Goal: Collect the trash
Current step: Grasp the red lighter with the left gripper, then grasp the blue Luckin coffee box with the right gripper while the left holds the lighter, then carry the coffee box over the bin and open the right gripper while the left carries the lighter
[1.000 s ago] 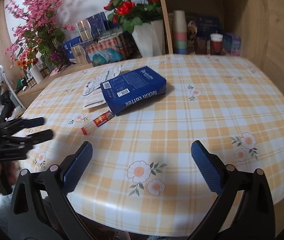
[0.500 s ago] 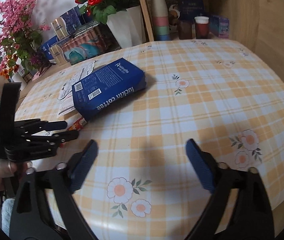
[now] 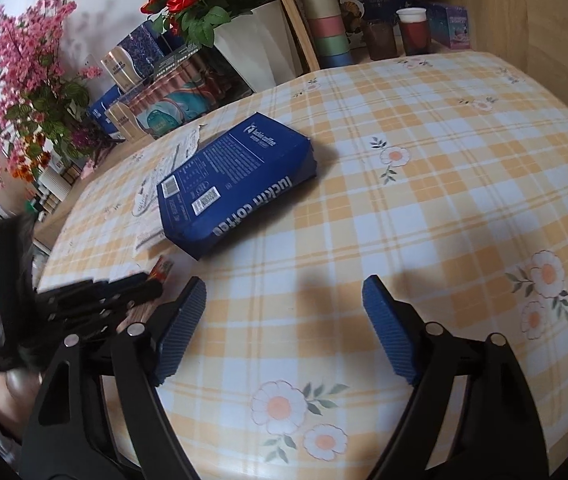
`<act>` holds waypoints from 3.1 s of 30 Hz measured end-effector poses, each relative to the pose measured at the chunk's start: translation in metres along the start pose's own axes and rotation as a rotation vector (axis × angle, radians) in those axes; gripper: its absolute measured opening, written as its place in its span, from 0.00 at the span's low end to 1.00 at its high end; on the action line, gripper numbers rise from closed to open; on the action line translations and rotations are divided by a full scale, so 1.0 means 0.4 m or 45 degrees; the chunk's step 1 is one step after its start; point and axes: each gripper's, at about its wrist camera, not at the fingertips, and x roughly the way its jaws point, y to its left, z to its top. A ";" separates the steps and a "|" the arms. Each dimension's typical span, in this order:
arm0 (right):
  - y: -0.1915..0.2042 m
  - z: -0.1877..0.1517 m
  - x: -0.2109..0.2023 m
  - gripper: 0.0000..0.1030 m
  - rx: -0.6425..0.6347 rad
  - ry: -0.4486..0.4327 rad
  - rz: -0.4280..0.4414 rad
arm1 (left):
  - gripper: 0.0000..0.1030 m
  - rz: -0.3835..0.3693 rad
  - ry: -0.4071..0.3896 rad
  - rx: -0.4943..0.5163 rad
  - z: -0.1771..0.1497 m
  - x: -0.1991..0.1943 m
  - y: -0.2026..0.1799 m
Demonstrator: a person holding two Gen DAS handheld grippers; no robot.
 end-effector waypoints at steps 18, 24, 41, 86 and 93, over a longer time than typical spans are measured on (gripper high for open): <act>0.015 0.109 0.212 0.63 0.491 0.025 0.238 | 0.22 -0.041 -0.261 -0.348 -0.116 -0.215 0.138; -0.011 0.114 0.256 0.49 0.628 -0.002 0.278 | 0.22 -0.021 -0.286 -0.330 -0.138 -0.240 0.138; 0.093 0.145 0.045 0.17 0.223 -0.193 0.344 | 0.22 -0.027 -0.369 -0.316 -0.165 -0.344 0.106; 0.283 -0.230 -0.480 0.17 -0.375 -0.132 0.301 | 0.22 -0.085 -0.561 -0.264 -0.416 -0.788 -0.063; 0.278 -0.268 -0.489 0.17 -0.437 -0.037 0.297 | 0.22 -0.064 -0.569 -0.288 -0.437 -0.806 -0.064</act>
